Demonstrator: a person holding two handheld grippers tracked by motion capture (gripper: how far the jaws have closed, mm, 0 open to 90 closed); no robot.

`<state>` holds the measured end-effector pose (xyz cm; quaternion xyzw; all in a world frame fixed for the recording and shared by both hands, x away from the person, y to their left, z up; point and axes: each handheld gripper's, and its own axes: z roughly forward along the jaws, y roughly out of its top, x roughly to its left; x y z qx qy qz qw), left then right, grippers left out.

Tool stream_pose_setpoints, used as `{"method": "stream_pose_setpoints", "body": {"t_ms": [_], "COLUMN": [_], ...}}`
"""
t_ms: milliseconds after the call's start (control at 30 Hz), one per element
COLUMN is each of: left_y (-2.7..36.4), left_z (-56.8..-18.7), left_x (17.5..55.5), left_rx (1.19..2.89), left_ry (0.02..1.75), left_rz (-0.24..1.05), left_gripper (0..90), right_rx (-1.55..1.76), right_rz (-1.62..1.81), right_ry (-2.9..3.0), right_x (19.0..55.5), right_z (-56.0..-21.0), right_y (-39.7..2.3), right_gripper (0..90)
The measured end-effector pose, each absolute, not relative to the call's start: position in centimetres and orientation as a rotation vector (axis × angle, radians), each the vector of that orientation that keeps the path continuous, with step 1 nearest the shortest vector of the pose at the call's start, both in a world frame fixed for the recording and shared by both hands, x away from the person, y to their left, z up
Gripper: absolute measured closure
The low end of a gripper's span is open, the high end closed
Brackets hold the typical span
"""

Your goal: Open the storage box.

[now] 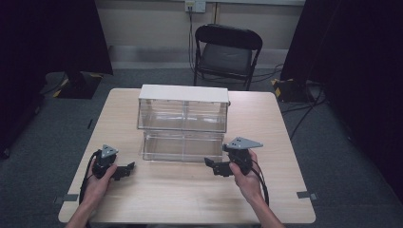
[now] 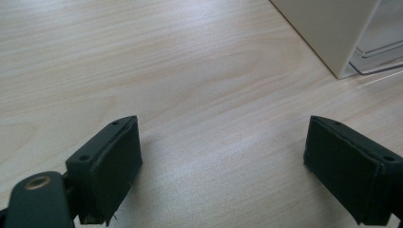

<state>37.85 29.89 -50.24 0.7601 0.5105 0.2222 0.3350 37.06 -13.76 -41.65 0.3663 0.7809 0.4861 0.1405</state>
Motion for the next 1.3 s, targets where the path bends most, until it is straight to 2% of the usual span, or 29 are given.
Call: {"method": "stream_pose_setpoints", "body": {"t_ms": [1300], "left_y": [29.89], "left_z": [-50.24], "left_x": [37.85], "left_rx": [1.983], "left_ry": [1.332], "left_rz": [0.58], "left_gripper": [11.7], "right_rx": [1.083], "right_rz": [1.382], "right_ry": [2.215], "right_x": [37.1], "right_z": [-41.38], "right_y": [-13.64], "right_gripper": [14.2]}}
